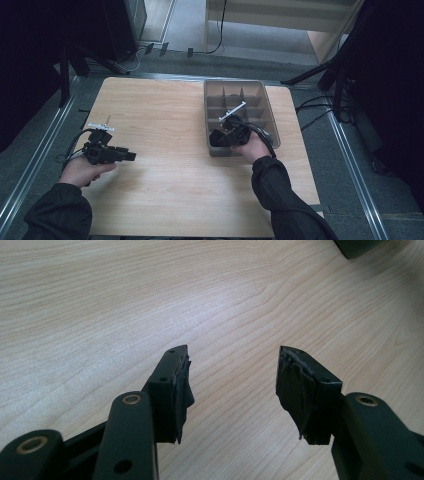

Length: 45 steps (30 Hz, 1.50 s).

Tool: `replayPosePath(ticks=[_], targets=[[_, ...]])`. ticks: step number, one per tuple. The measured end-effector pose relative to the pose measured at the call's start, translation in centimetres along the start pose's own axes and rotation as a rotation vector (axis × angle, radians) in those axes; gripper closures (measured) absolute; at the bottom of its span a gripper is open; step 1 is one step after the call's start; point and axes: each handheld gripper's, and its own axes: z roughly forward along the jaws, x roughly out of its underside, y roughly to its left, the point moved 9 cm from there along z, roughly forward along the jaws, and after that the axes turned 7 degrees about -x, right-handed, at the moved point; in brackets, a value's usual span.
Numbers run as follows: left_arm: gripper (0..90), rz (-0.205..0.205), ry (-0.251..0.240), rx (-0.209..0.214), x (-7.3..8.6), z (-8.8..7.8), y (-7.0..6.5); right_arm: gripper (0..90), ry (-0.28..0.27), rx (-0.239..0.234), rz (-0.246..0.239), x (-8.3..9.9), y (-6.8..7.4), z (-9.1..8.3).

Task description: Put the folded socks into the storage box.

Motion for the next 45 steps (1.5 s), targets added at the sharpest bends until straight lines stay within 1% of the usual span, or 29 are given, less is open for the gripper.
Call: replayPosePath(ticks=[4, 7, 9, 10, 13, 16, 19, 23, 25, 29, 33, 36, 38, 40, 42, 43, 45], targets=[[45.1, 0.002, 0.002, -0.004, 0.0, 0.2, -0.1, 73.4, -0.044, -0.012, -0.003, -0.2, 0.3, -0.9], [44.6, 0.01, -0.001, -0.009, -0.1, 0.3, -0.2, 72.8, -0.108, -0.016, 0.004, -0.8, 0.4, -1.9], [44.5, 0.018, 0.003, -0.009, 0.0, 0.4, -0.4, 72.8, -0.131, -0.025, 0.013, -0.9, 0.7, -2.2], [44.5, 0.021, 0.002, -0.01, 0.0, 0.4, -0.5, 72.7, -0.139, -0.022, 0.001, -1.0, 0.8, -2.4], [44.4, 0.029, 0.007, -0.008, -0.1, 0.7, -1.0, 72.7, -0.16, -0.022, -0.004, -1.1, 1.1, -2.8], [44.2, 0.05, 0.01, -0.008, -0.2, 0.9, -1.5, 72.7, -0.195, -0.014, -0.004, -1.2, 1.4, -3.5], [44.1, 0.061, 0.006, -0.003, -0.5, 1.1, -2.2, 72.7, -0.224, -0.027, 0.003, -1.3, 1.7, -4.2], [44.1, 0.082, 0.0, 0.006, -0.9, 1.2, -3.2, 72.9, -0.244, -0.033, -0.009, -1.0, 2.5, -4.9], [44.0, 0.099, -0.002, 0.005, -1.0, 1.2, -3.6, 72.8, -0.259, -0.037, -0.017, -0.8, 3.0, -5.3], [43.8, 0.111, -0.003, 0.012, -1.1, 1.4, -4.3, 72.8, -0.282, -0.049, -0.029, -0.1, 4.1, -5.7], [43.6, 0.118, -0.006, 0.015, -1.2, 1.5, -4.8, 71.7, -0.284, -0.057, -0.046, 0.5, 5.0, -5.8], [43.4, 0.118, -0.011, 0.018, -1.2, 1.5, -5.3, 71.6, -0.302, -0.077, -0.058, 0.8, 6.1, -5.9], [43.3, 0.129, -0.007, 0.018, -1.1, 1.5, -5.6, 71.6, -0.301, -0.081, -0.067, 1.0, 6.7, -5.8], [43.2, 0.129, -0.01, 0.019, -1.1, 1.5, -5.9, 71.2, -0.312, -0.093, -0.081, 1.2, 7.3, -5.6], [43.0, 0.136, -0.013, 0.03, -1.0, 1.5, -6.3, 71.2, -0.314, -0.099, -0.083, 1.5, 7.7, -5.5], [42.8, 0.136, -0.011, 0.036, -1.0, 1.5, -6.4, 71.1, -0.316, -0.114, -0.082, 1.7, 8.0, -5.4], [42.7, 0.142, -0.014, 0.037, -0.9, 1.5, -6.7, 70.7, -0.323, -0.121, -0.088, 2.0, 8.3, -5.2]])
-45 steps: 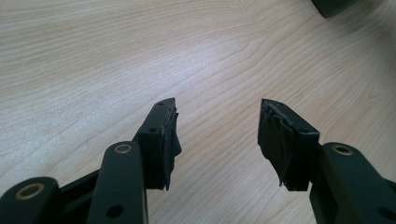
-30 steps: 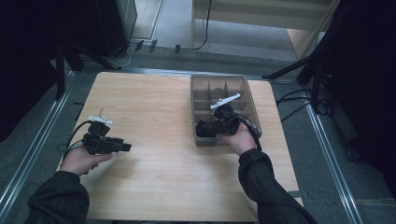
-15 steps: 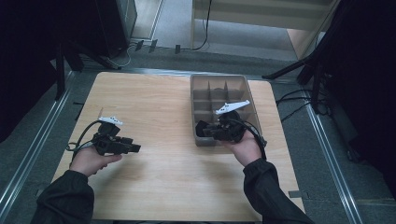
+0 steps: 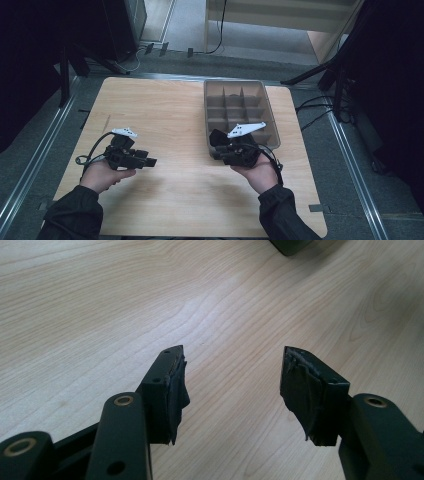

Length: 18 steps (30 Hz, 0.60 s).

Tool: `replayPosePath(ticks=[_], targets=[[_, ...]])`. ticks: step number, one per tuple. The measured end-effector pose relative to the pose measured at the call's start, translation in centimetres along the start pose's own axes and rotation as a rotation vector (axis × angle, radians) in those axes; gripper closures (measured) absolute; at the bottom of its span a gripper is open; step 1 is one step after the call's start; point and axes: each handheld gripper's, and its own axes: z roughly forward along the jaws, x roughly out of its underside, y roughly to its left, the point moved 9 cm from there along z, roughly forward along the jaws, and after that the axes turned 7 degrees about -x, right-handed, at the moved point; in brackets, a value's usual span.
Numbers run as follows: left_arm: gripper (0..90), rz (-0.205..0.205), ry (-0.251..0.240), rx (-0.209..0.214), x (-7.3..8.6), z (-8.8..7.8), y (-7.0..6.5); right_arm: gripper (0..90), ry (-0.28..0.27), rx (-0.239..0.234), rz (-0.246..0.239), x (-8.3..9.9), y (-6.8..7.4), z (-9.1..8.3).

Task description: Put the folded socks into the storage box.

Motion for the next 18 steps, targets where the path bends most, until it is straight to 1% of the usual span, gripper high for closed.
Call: replayPosePath(ticks=[1, 5, 9, 11, 16, 18], targets=[[42.7, 0.003, 0.001, -0.002, 0.0, 0.0, -0.1, 70.4, 0.003, 0.004, -0.005, 0.1, 0.1, 0.0], [42.1, 0.017, -0.004, 0.001, 0.0, 0.1, -0.8, 69.0, 0.002, -0.01, -0.021, 0.7, 1.0, 0.2], [41.6, 0.021, -0.007, 0.0, 0.1, 0.1, -1.1, 66.5, 0.002, -0.013, -0.025, 1.4, 1.5, 0.5], [41.4, 0.016, -0.011, 0.002, 0.1, 0.0, -1.3, 65.7, 0.008, -0.007, -0.039, 1.8, 1.7, 0.6], [40.7, 0.03, -0.012, -0.001, 0.2, 0.1, -1.7, 64.0, 0.008, -0.01, -0.05, 2.7, 1.9, 0.9], [40.6, 0.035, -0.013, -0.003, 0.2, 0.1, -1.9, 63.4, 0.011, -0.003, -0.059, 3.1, 2.0, 1.2]])
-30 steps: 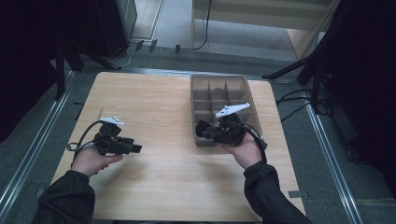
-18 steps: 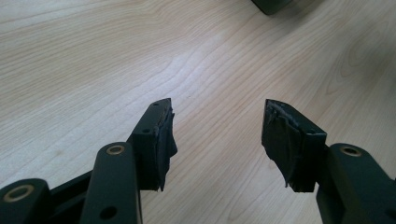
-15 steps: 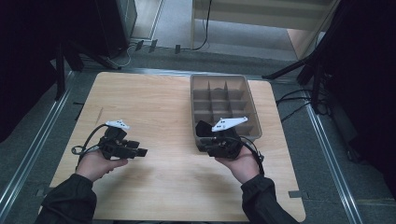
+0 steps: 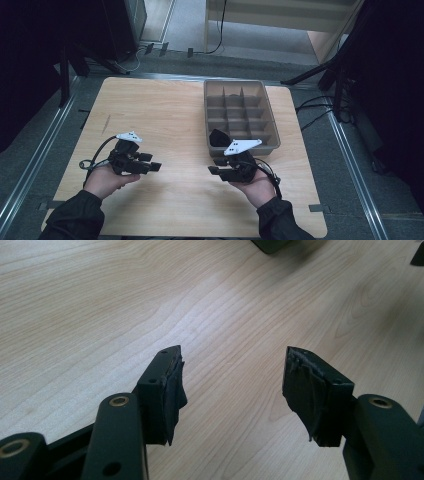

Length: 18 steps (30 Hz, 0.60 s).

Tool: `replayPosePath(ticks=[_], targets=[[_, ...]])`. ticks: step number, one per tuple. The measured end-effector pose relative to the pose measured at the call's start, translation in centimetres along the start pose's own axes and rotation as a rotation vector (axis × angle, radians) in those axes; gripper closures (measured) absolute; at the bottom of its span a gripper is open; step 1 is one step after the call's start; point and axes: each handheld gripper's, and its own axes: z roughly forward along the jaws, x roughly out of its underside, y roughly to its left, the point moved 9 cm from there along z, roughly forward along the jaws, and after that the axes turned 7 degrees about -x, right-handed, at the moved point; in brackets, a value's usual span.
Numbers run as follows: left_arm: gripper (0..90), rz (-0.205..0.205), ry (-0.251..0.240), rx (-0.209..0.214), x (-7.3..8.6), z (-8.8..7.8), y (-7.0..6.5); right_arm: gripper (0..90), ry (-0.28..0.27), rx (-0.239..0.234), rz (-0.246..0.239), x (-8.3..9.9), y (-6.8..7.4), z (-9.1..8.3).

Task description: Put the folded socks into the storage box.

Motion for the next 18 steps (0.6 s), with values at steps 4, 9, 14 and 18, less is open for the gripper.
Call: replayPosePath(ticks=[4, 9, 14, 18], targets=[[40.6, 0.0, -0.002, -0.002, 0.1, 0.1, -0.2, 61.5, 0.0, -0.009, -0.005, 0.5, 0.2, 0.4], [40.5, 0.006, -0.003, 0.007, 0.2, 0.4, -0.2, 61.1, 0.006, -0.013, -0.003, 0.9, 0.2, 0.7], [40.4, 0.03, -0.01, 0.005, 0.3, 0.6, -0.2, 59.4, 0.002, -0.027, -0.009, 0.8, 0.3, 1.1], [39.5, 0.031, -0.01, 0.002, 0.3, 0.8, -0.1, 59.4, -0.021, -0.047, -0.008, 0.5, 0.2, 1.2]])
